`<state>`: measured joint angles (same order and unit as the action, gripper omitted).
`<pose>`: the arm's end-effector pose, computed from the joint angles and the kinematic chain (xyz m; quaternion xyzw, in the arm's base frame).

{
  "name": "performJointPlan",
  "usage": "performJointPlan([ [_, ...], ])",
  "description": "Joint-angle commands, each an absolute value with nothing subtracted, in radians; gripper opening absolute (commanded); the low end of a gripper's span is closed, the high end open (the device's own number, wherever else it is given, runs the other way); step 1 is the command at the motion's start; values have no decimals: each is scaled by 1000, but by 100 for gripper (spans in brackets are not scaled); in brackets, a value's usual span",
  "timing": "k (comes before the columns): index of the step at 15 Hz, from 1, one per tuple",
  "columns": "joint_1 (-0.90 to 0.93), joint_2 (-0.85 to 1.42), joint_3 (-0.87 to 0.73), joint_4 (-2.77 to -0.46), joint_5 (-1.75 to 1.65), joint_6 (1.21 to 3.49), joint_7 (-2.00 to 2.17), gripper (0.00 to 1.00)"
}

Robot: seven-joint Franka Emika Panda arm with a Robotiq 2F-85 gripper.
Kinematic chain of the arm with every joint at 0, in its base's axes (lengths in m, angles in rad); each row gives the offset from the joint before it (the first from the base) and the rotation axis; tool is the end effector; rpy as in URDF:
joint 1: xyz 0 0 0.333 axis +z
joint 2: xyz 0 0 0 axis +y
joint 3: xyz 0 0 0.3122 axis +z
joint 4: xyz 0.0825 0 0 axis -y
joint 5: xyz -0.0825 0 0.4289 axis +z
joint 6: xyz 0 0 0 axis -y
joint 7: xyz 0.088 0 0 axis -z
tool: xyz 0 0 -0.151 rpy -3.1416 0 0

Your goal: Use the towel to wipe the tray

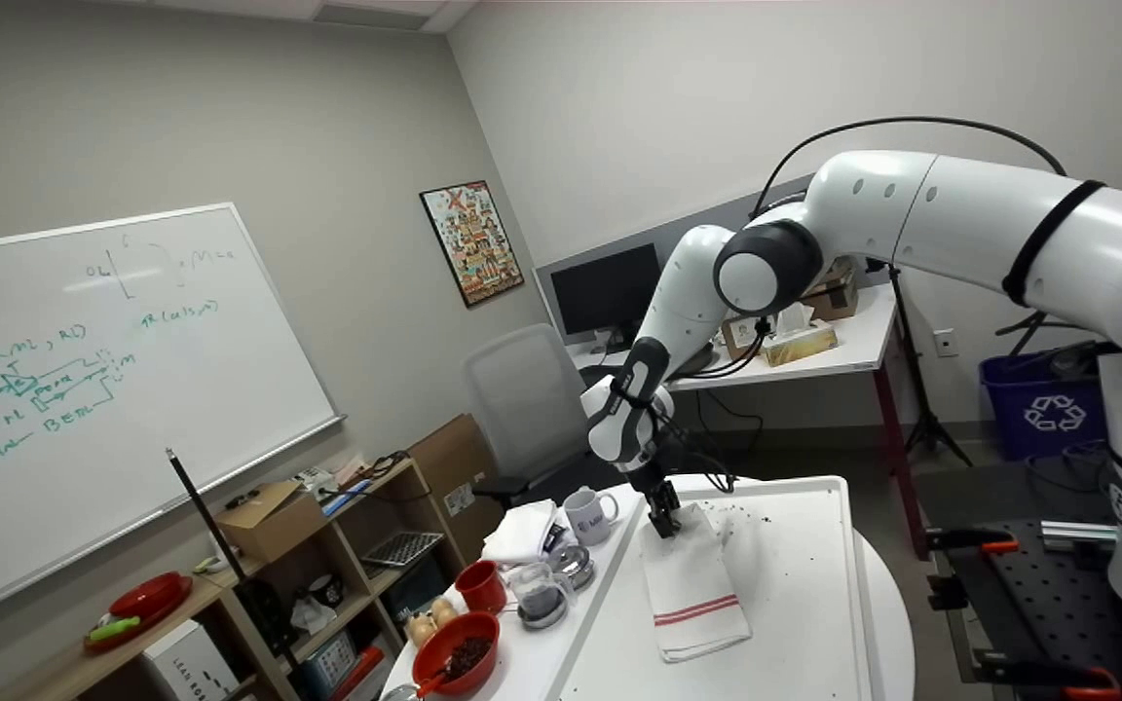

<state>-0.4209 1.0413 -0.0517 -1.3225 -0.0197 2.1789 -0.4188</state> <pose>0.6512 -0.3299 0.0080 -0.9953 0.0098 0.0961 0.0117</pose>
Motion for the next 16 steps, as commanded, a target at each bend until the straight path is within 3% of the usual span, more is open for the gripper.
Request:
performJointPlan([
  [1,-426,937,-35,-1452,22,2298,-407,6],
  [16,-400,450,114,-2187,73,2979,-371,6],
])
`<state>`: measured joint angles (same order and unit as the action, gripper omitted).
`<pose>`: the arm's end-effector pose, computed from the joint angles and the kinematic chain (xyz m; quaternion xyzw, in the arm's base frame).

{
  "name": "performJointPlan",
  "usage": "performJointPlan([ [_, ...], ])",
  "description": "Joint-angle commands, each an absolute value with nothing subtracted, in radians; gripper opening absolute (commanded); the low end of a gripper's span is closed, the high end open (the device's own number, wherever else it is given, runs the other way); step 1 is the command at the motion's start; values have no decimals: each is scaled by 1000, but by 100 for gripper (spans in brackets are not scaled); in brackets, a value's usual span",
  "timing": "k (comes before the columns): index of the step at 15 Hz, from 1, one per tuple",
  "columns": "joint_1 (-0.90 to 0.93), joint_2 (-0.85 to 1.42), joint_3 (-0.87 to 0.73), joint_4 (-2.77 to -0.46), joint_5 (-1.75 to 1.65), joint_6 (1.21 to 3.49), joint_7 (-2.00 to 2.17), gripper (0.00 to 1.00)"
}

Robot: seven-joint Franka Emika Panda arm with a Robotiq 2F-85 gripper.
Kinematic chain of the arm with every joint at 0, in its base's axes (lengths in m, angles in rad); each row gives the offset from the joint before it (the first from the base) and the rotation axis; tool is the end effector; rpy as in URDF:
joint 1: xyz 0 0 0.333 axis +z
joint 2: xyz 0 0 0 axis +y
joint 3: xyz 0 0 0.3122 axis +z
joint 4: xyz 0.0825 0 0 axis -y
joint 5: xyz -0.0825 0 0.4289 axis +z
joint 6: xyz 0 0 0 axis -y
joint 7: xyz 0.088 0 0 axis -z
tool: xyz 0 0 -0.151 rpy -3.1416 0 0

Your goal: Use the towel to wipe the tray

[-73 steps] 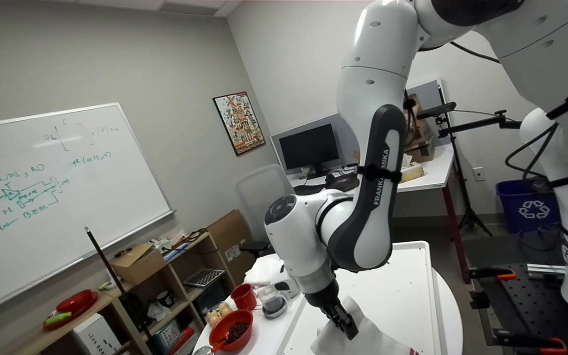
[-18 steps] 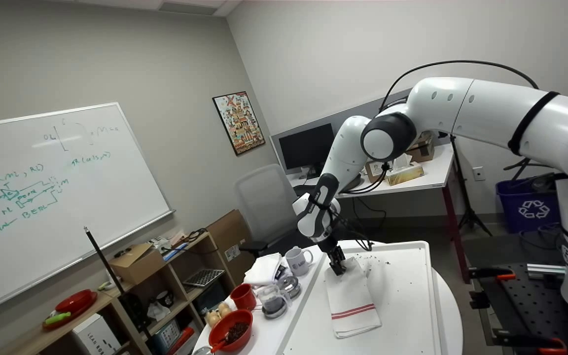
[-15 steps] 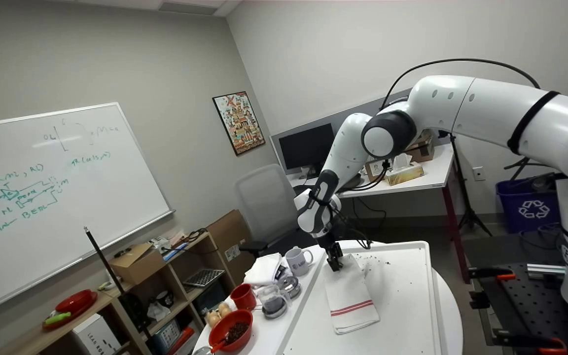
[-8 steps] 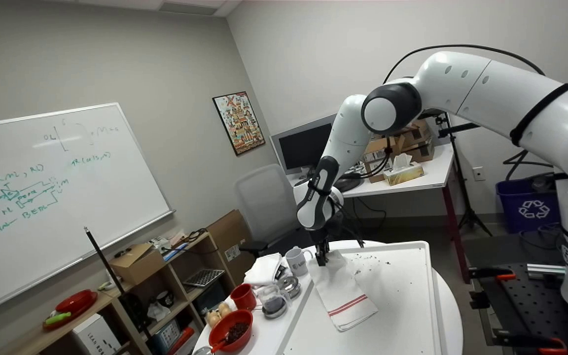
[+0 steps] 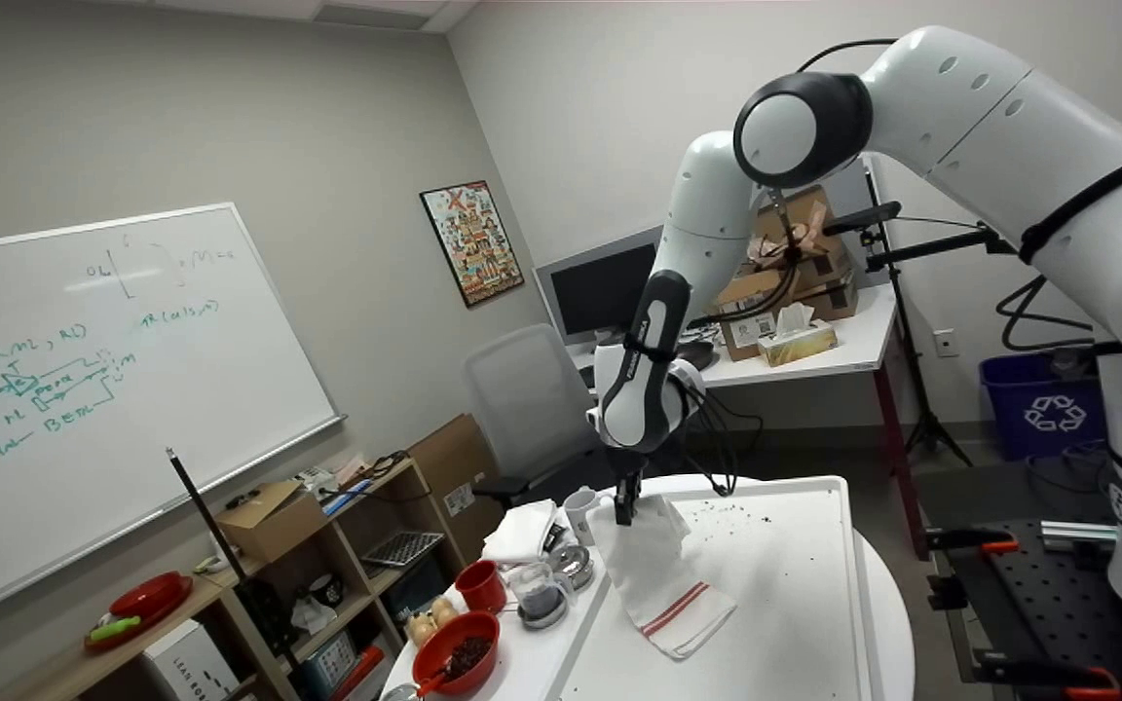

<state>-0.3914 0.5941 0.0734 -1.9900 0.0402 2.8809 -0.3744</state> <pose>0.6348 -0.2100 0.1075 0.9886 0.0002 0.1487 0.0245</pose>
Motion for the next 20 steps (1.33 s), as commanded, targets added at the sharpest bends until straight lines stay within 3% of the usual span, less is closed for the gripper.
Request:
performJointPlan([
  [1,-400,414,131,-2240,74,3017,-371,7],
  [6,-393,210,230,-2506,80,3155,-351,6],
  [12,-279,-52,333,-2703,42,3090,-253,6],
  [14,-248,-88,369,-2684,29,2997,-200,6],
  [15,-122,-100,269,-2659,15,2922,-154,7],
  [20,-10,-60,228,-2439,-42,2555,82,6],
])
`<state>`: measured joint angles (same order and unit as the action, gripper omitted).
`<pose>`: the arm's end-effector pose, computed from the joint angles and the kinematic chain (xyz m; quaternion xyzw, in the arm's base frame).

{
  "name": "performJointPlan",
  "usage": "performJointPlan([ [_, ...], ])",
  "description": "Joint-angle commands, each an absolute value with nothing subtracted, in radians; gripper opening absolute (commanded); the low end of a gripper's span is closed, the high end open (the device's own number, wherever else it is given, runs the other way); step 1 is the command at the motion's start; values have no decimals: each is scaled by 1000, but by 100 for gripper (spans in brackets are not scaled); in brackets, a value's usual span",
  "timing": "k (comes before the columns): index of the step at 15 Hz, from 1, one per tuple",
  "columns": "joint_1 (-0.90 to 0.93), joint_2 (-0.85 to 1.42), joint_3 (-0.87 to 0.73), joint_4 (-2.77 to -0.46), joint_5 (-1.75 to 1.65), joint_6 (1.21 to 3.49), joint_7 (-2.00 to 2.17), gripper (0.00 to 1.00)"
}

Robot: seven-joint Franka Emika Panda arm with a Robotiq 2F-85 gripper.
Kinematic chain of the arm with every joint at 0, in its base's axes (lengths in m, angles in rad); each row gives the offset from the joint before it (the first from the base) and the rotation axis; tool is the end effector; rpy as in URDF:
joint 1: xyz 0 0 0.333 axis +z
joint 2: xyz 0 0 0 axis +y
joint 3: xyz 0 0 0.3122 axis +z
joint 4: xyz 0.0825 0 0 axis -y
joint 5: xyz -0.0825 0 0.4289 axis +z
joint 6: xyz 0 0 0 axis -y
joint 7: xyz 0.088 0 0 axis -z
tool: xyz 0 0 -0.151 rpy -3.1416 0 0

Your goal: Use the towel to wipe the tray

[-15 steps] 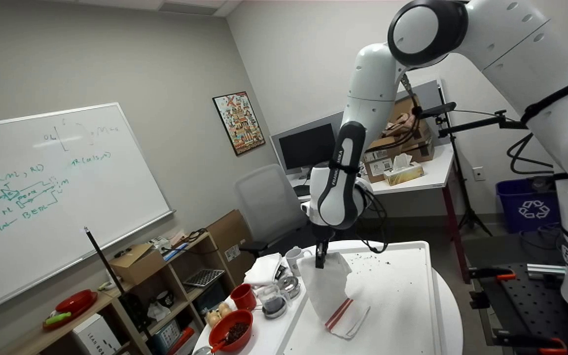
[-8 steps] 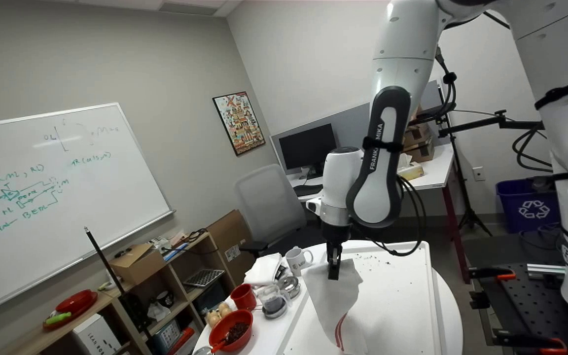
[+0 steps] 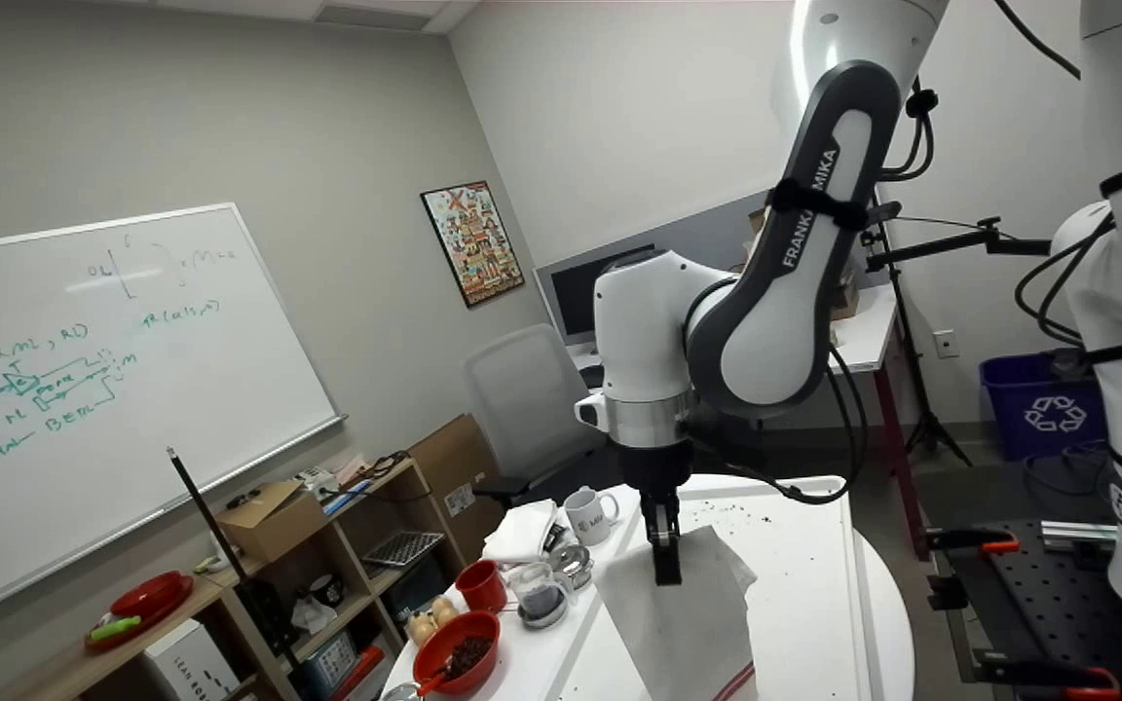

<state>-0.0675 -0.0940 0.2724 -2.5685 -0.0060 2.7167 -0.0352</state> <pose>0.4944 0.0998 0.2385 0.9852 0.1224 0.1198 0.0040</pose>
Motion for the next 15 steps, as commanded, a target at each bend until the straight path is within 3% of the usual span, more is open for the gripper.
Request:
performJointPlan([
  [1,4,-40,218,-2391,-42,2504,113,7],
  [15,91,392,92,-1775,-5,2127,342,7],
])
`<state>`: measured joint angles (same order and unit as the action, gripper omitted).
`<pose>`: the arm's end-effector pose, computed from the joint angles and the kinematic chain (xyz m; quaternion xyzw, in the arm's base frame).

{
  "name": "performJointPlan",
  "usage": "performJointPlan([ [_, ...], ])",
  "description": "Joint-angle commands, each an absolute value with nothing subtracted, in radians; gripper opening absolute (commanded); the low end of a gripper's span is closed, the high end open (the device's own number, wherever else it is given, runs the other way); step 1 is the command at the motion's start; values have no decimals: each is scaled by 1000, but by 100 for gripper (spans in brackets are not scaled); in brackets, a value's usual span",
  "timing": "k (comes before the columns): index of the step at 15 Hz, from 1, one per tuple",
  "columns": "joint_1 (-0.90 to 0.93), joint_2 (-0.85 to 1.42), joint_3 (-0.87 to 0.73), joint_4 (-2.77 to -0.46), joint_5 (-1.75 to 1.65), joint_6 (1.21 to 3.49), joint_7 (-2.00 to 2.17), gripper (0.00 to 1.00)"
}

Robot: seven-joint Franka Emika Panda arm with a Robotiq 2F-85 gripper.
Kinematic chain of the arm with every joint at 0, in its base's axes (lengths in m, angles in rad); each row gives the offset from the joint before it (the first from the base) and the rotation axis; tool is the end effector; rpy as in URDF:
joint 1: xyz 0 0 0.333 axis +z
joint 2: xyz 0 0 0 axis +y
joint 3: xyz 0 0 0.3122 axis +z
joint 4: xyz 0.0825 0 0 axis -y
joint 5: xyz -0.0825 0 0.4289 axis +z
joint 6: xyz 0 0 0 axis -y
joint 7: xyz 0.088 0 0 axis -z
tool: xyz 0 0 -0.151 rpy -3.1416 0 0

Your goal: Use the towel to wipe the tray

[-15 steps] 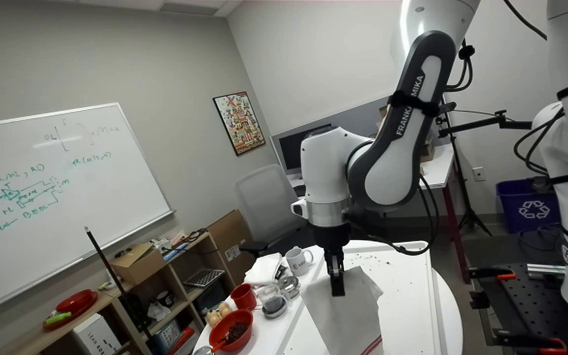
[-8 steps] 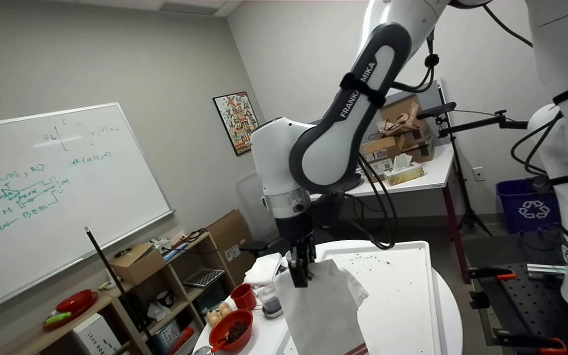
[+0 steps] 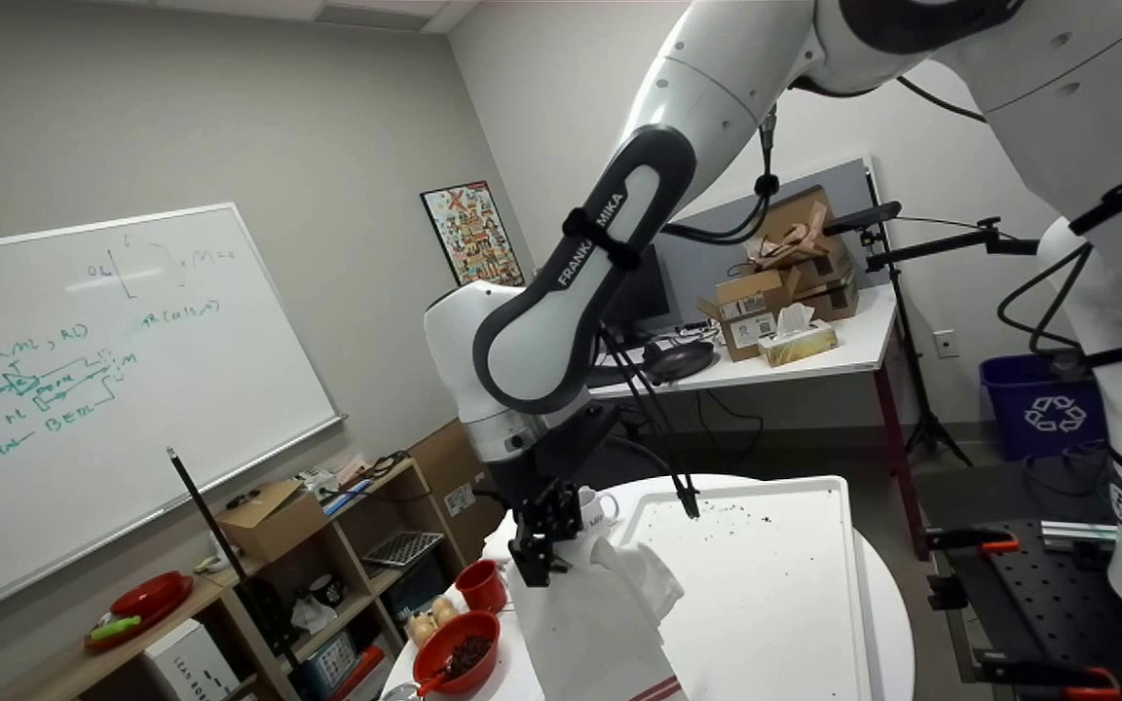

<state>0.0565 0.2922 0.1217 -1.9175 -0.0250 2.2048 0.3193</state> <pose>0.6400 0.1124 0.2686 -0.9978 0.0656 0.0031 0.0069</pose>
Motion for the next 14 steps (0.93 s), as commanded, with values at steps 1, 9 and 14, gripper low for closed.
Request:
performJointPlan([
  [1,96,417,87,-1746,-3,2117,344,7],
  [9,112,545,82,-1600,29,2061,290,7],
  [14,113,608,86,-1556,49,2043,233,8],
])
